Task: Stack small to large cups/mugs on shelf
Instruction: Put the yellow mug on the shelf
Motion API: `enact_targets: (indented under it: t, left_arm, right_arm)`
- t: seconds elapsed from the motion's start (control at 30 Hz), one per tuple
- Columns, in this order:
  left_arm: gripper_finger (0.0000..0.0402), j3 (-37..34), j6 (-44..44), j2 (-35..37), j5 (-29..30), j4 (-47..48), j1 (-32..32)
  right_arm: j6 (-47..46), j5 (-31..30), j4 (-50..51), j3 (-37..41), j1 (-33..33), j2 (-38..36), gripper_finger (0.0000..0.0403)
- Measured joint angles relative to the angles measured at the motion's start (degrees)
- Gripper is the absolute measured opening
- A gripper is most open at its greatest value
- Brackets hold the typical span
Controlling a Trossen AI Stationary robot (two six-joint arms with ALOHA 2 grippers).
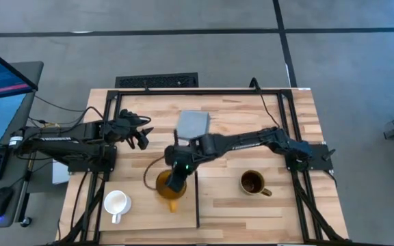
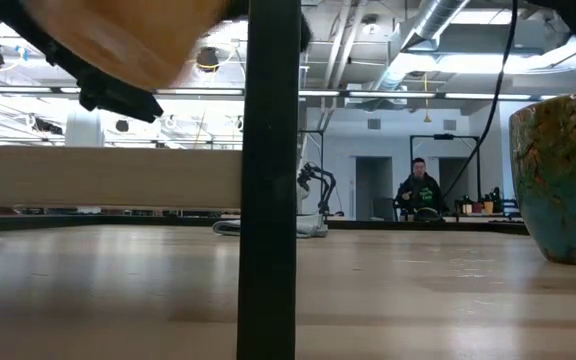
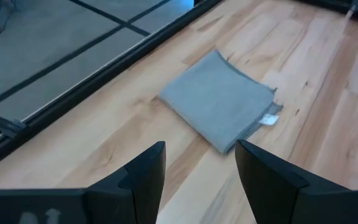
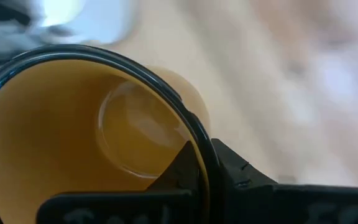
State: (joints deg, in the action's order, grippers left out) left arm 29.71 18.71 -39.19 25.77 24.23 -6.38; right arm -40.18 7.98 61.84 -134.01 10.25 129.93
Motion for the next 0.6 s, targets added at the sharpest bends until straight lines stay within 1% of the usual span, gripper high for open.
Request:
enact_targets:
  t: [0.07, 0.13, 0.23, 0.3, 0.5, 0.6]
  left_arm:
    - [0.0187, 0.03, 0.36, 0.24, 0.01, 0.36, 0.0]
    - [0.0187, 0.01, 0.1, 0.78, -0.02, -0.15, 0.03]
    - [0.0187, -0.02, -0.03, 1.74, -0.05, -0.28, 0.01]
    - [0.0187, 0.02, -0.09, 2.36, 0.01, -1.52, 0.01]
    - [0.0187, 0.05, -1.06, 3.8, 0.03, -1.33, 0.01]
    - [0.0187, 0.03, -1.08, 4.1, 0.05, -1.3, 0.01]
  right_arm:
    - [1.26, -1.12, 3.32, 0.0, -1.82, -0.44, 0.003]
    - [1.51, -2.0, 2.32, 0.0, -3.68, -0.27, 0.003]
    - [2.72, -2.27, 4.57, 0.02, -6.05, -0.26, 0.003]
    - [2.85, -2.15, 3.83, 0.02, -7.59, -0.24, 0.003]
    - [4.49, -2.63, 4.78, 0.09, -11.15, -0.06, 0.003]
    - [4.65, -2.32, 4.0, 0.17, -12.14, 1.56, 0.003]
